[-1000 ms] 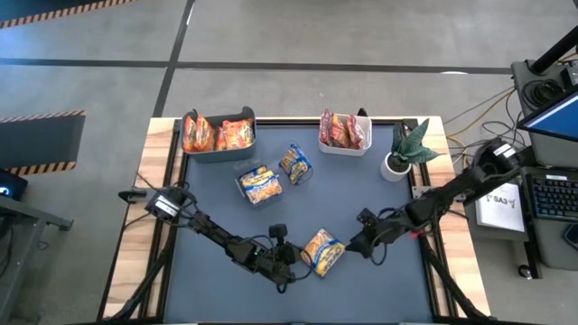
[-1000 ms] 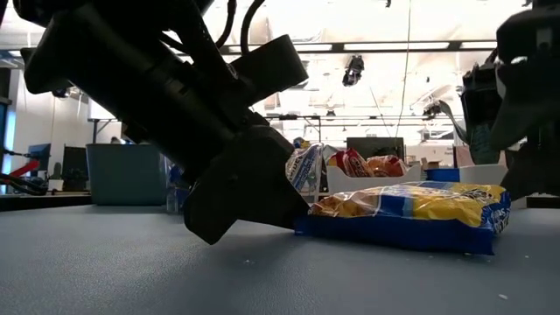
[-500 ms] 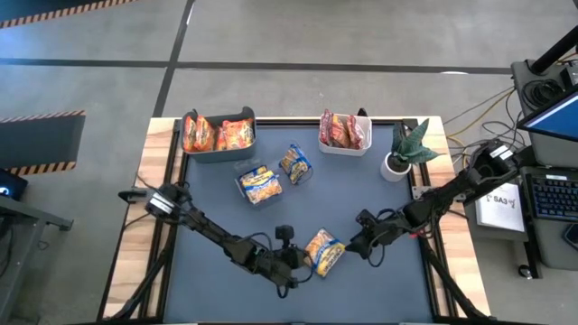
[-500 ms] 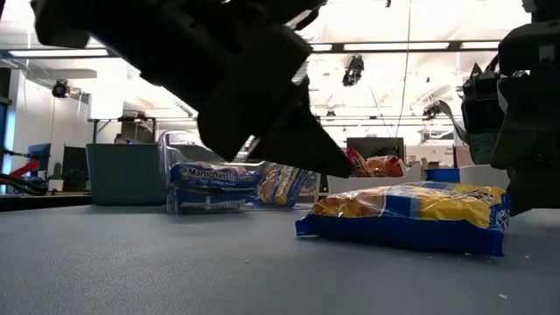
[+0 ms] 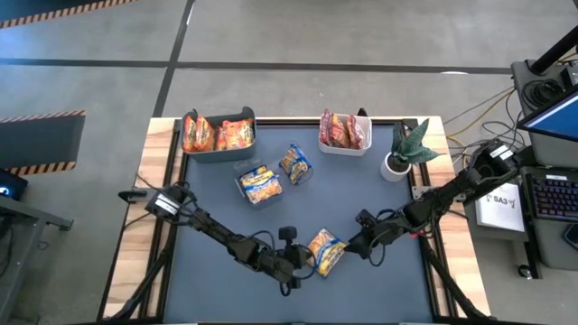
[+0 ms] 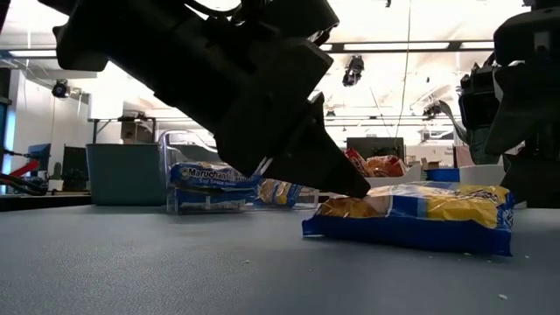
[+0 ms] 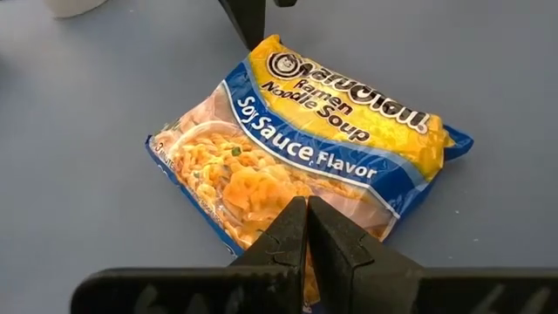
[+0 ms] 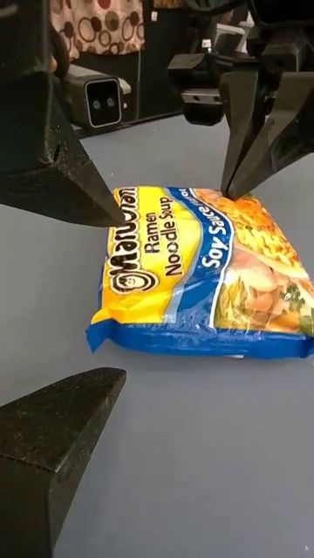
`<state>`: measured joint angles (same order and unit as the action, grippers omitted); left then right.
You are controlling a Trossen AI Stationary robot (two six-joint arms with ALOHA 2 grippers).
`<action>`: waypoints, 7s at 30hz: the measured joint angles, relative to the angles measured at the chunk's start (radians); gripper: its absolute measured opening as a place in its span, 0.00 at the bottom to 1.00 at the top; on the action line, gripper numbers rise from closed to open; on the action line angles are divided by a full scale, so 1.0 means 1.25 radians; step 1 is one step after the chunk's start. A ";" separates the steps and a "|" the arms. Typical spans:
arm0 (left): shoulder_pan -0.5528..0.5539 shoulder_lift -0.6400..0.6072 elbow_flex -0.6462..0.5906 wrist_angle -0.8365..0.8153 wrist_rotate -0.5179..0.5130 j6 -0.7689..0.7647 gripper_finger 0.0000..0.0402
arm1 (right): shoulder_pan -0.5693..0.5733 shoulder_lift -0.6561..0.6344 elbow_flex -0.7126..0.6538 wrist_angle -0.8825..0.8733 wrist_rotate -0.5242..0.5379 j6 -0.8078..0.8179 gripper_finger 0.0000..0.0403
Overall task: Sort Maruchan noodles
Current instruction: Put the blue noodle pack into the white bin
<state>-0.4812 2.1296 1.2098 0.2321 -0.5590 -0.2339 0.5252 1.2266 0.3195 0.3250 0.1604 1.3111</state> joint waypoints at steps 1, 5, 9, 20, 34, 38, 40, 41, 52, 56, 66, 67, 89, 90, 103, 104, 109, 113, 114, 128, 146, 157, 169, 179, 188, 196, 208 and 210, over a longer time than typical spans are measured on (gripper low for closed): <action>0.000 0.000 0.000 -0.005 0.001 -0.008 0.00 | 0.000 0.000 0.000 0.000 0.000 0.005 0.66; 0.000 0.000 -0.004 -0.011 0.001 -0.047 0.00 | 0.000 0.000 0.000 0.000 -0.001 0.021 0.66; 0.000 0.000 -0.015 -0.012 0.001 -0.080 0.00 | 0.000 0.000 0.000 -0.001 -0.002 0.026 0.66; -0.001 -0.001 -0.034 -0.008 0.001 -0.138 0.00 | 0.000 0.000 0.000 0.002 -0.002 0.048 0.66; -0.002 -0.001 -0.036 -0.008 0.002 -0.144 0.00 | 0.000 0.000 0.000 0.005 0.017 0.053 0.66; -0.002 -0.001 -0.036 -0.008 0.002 -0.144 0.00 | 0.000 0.000 0.000 0.005 0.022 0.053 0.66; -0.002 -0.001 -0.036 -0.008 0.002 -0.144 0.00 | 0.000 0.001 0.000 0.007 0.028 0.055 0.66; -0.002 -0.001 -0.036 -0.008 0.002 -0.144 0.00 | 0.000 0.007 0.000 0.014 0.030 0.057 0.66; -0.002 -0.001 -0.036 -0.008 0.002 -0.143 0.00 | 0.000 0.215 0.001 0.356 0.009 0.028 0.66; -0.002 -0.001 -0.037 -0.007 0.002 -0.140 0.00 | 0.000 0.259 0.000 0.411 0.006 0.025 0.66; -0.002 -0.001 -0.037 -0.004 0.001 -0.135 0.00 | 0.000 0.255 0.001 0.419 0.012 0.012 0.62; -0.002 -0.001 -0.037 -0.004 0.001 -0.135 0.00 | 0.000 0.255 0.001 0.419 0.012 0.012 0.61; -0.002 -0.001 -0.038 0.000 0.001 -0.134 0.00 | 0.000 0.270 0.002 0.400 0.040 0.036 0.31; -0.002 -0.001 -0.038 0.000 0.001 -0.134 0.00 | 0.000 0.270 0.002 0.400 0.040 0.034 0.29; -0.002 -0.001 -0.038 0.004 -0.003 -0.134 0.00 | -0.001 0.270 0.002 0.397 0.040 0.013 0.17; -0.002 -0.001 -0.038 0.004 -0.003 -0.134 0.00 | -0.001 0.270 0.001 0.397 0.040 0.013 0.18; -0.004 -0.001 -0.038 0.007 -0.015 -0.131 0.00 | -0.001 0.270 0.001 0.397 0.040 0.011 0.17; -0.004 -0.004 -0.039 0.009 -0.017 -0.114 0.01 | -0.001 0.270 0.001 0.397 0.041 0.010 0.17; -0.005 -0.004 -0.039 0.009 -0.023 -0.109 0.03 | -0.001 0.270 0.001 0.397 0.041 0.010 0.17; -0.029 -0.023 -0.042 -0.020 -0.148 -0.041 0.25 | -0.001 0.269 0.001 0.397 0.044 -0.008 0.16; -0.043 -0.099 -0.040 -0.128 -0.203 0.058 0.34 | -0.002 0.265 -0.001 0.413 0.052 0.000 0.11; -0.044 -0.270 -0.122 -0.174 -0.259 0.135 0.34 | -0.018 0.219 -0.003 0.428 0.075 -0.069 0.11; -0.043 -0.302 -0.127 -0.360 -0.257 0.110 0.34 | -0.043 0.199 -0.002 0.434 0.063 -0.098 0.11; -0.082 -0.415 -0.115 -0.394 -0.286 0.124 0.34 | -0.043 0.133 -0.001 0.445 0.053 -0.173 0.11; -0.105 -0.516 -0.116 -0.472 -0.468 0.132 0.34 | -0.042 0.056 0.001 0.444 0.039 -0.268 0.11; -0.108 -0.536 -0.117 -0.564 -0.517 0.104 0.34 | -0.042 0.055 0.058 0.433 -0.009 -0.351 0.11; -0.110 -0.552 -0.119 -0.690 -0.553 -0.010 0.34 | -0.058 0.146 0.142 0.427 -0.182 -0.443 0.11; -0.110 -0.552 -0.120 -0.693 -0.553 -0.014 0.34 | -0.070 0.171 0.157 0.427 -0.194 -0.444 0.11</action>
<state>-0.6193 1.4399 1.0596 -0.6347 -1.2498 -0.2520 0.4377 1.4407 0.5158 0.8585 -0.0825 0.7567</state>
